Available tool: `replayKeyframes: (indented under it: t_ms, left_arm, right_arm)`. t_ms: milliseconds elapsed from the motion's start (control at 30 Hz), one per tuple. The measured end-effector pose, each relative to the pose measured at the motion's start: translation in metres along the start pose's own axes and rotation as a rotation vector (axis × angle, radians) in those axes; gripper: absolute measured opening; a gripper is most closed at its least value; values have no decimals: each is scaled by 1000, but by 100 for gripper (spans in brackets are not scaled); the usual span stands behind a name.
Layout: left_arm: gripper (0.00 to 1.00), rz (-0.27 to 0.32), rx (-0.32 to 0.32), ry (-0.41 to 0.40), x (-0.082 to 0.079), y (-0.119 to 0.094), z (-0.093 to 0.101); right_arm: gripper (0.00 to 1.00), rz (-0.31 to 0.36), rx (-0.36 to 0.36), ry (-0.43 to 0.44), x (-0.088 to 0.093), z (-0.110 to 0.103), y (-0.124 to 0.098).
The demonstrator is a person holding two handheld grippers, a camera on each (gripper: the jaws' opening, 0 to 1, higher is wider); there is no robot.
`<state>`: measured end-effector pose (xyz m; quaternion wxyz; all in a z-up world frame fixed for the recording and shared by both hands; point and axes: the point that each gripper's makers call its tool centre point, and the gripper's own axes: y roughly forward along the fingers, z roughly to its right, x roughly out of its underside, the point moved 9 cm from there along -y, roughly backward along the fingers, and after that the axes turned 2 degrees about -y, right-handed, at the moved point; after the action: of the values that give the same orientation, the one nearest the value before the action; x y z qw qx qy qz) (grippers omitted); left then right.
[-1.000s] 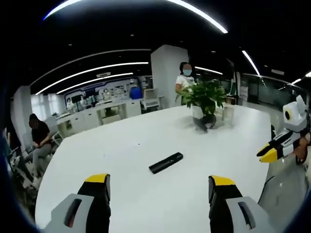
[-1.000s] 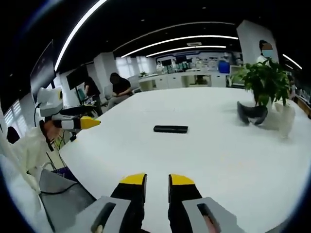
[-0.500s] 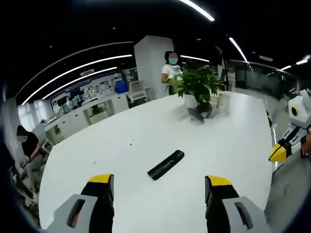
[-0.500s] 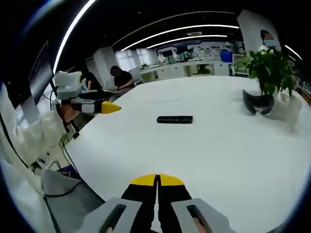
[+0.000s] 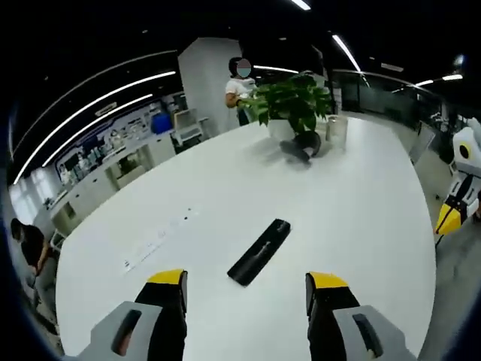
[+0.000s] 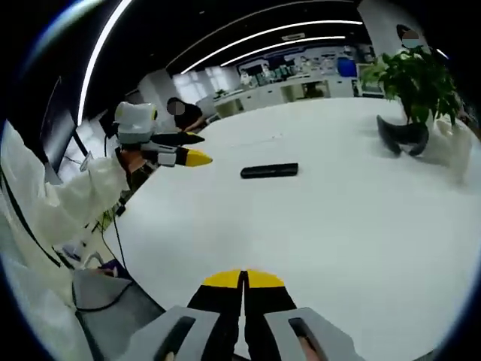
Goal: Press the specified remote control buttons in sequence, fully releasing each button before pressing the next.
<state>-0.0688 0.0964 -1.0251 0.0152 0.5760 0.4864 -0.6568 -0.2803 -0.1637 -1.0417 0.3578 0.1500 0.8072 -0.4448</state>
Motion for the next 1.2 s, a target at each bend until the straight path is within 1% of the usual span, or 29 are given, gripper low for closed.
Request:
replayKeyframes:
  t_ms: [33, 100, 167, 233, 267, 333, 467, 500, 533, 567, 633, 667, 700, 733, 767, 833, 900, 933, 967, 1000, 1033, 1067, 1133, 1167, 1200]
  left_arm:
    - [61, -9, 4, 5, 0, 4, -2]
    - [59, -40, 35, 30, 1, 15, -4]
    - [57, -57, 54, 56, 1, 26, -6]
    - [55, -109, 96, 67, 3, 38, -7]
    - [54, -108, 101, 80, 3, 43, -8]
    - [51, -125, 118, 102, 4, 54, -11]
    - [49, -173, 157, 104, 6, 74, -17]
    - [48, -190, 174, 121, 7, 79, -19]
    - [48, -198, 177, 128, 8, 83, -20]
    - [47, -223, 201, 148, 10, 88, -21]
    - [46, -258, 224, 181, 13, 96, -22]
    - [45, -267, 233, 184, 14, 98, -23]
    - [44, -304, 265, 175, 17, 101, -24]
    - [44, -320, 265, 164, 18, 103, -26]
    - [43, -316, 277, 165, 18, 106, -28]
    - [39, -331, 291, 157, 19, 110, -30]
    - [43, -332, 300, 161, 20, 112, -32]
    - [43, -332, 309, 159, 19, 113, -32]
    - [42, -338, 334, 150, 19, 115, -32]
    - [41, -338, 338, 151, 19, 116, -33]
    - [41, -351, 346, 153, 20, 118, -33]
    - [41, -383, 364, 173, 22, 119, -33]
    - [40, -362, 364, 170, 21, 122, -34]
    - [38, -360, 375, 187, 20, 124, -36]
    - [38, -370, 378, 199, 20, 125, -37]
  right_arm:
    - [0, -3, -3, 12, 0, 2, 0]
    - [0, 1, -7, 35, -1, 5, 0]
    - [0, 4, -11, 51, -2, 7, 1]
    - [0, 5, -11, 56, -3, 9, 1]
    - [0, 5, -10, 58, -3, 9, 2]
    - [0, -3, -10, 62, -2, 11, 4]
    - [0, -7, -14, 72, 0, 13, 4]
    - [0, -11, -15, 72, 1, 13, 4]
    - [0, -16, -12, 73, 2, 13, 4]
    - [0, -20, -11, 73, 2, 14, 4]
    - [0, -25, -10, 81, 3, 16, 4]
    - [0, -25, -9, 86, 3, 17, 4]
    - [0, -25, -9, 88, 3, 18, 4]
    - [0, -26, -9, 89, 2, 18, 5]
    - [0, -26, -8, 89, 2, 19, 5]
    - [0, -32, -10, 90, 1, 20, 6]
    - [0, -37, -12, 88, 0, 20, 6]
    - [0, -35, -13, 85, -1, 20, 6]
    - [0, -32, -13, 83, -1, 20, 6]
    - [0, -33, -14, 83, -2, 20, 7]
    - [0, -36, -15, 85, -1, 20, 7]
    - [0, -37, -16, 85, -2, 20, 8]
    - [0, -38, -18, 85, -2, 20, 8]
    - [0, -39, -19, 86, -2, 20, 9]
    - [0, -39, -17, 85, -1, 19, 9]
